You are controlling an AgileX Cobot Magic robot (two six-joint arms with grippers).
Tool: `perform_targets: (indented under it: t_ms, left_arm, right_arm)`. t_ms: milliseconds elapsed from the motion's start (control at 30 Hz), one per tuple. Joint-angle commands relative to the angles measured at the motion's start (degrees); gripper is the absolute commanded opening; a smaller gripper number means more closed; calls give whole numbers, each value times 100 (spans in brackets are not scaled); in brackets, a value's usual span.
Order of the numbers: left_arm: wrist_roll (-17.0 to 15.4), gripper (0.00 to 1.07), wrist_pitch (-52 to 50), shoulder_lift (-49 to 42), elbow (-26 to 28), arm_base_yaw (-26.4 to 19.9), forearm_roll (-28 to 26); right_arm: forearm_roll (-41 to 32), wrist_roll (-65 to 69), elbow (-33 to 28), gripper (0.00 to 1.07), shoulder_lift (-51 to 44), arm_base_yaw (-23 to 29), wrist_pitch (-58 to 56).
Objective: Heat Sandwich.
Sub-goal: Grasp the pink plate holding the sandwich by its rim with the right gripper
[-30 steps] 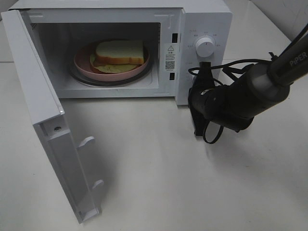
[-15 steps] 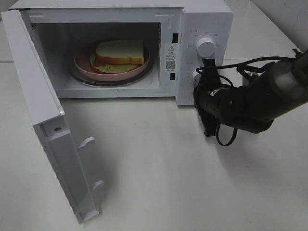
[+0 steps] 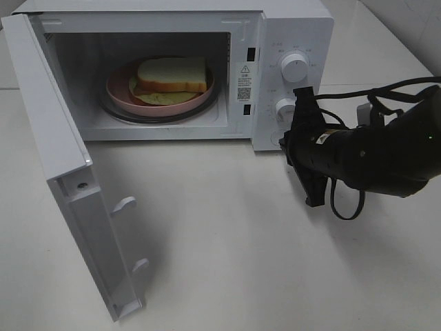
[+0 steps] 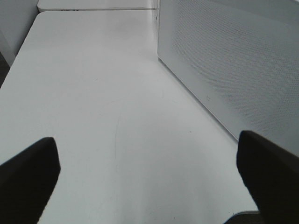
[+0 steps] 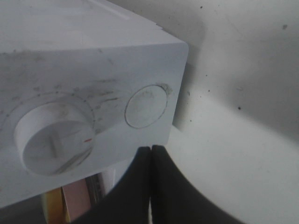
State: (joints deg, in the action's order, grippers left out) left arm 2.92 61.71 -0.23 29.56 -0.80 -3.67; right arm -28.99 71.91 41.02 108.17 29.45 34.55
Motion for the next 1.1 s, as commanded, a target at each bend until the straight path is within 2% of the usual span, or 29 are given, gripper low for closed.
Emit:
perform_targets:
  t_ms: [33,233,600,867,1100]
  left_arm:
    - [-6,98,-57,-40,0,-17,-23]
    - [-6,98,-57,-40,0,-17,-23]
    - [-6,98,-57,-40,0,-17,-23]
    - [-6,98,-57,-40,0,-17,-23]
    - [-6,98,-57,-40,0,-17,-23]
  right_arm:
    - [384,-166,-155,0,-401,11,-309]
    - [951,-968,-246,0,-1008,11,-1581]
    - [951,-3134,-235,1,-1679,11,-3168]
    - [934,-5111,178,3,-1788,11,-5031]
    - [928,-6320,498,4,-1788,11,-5999]
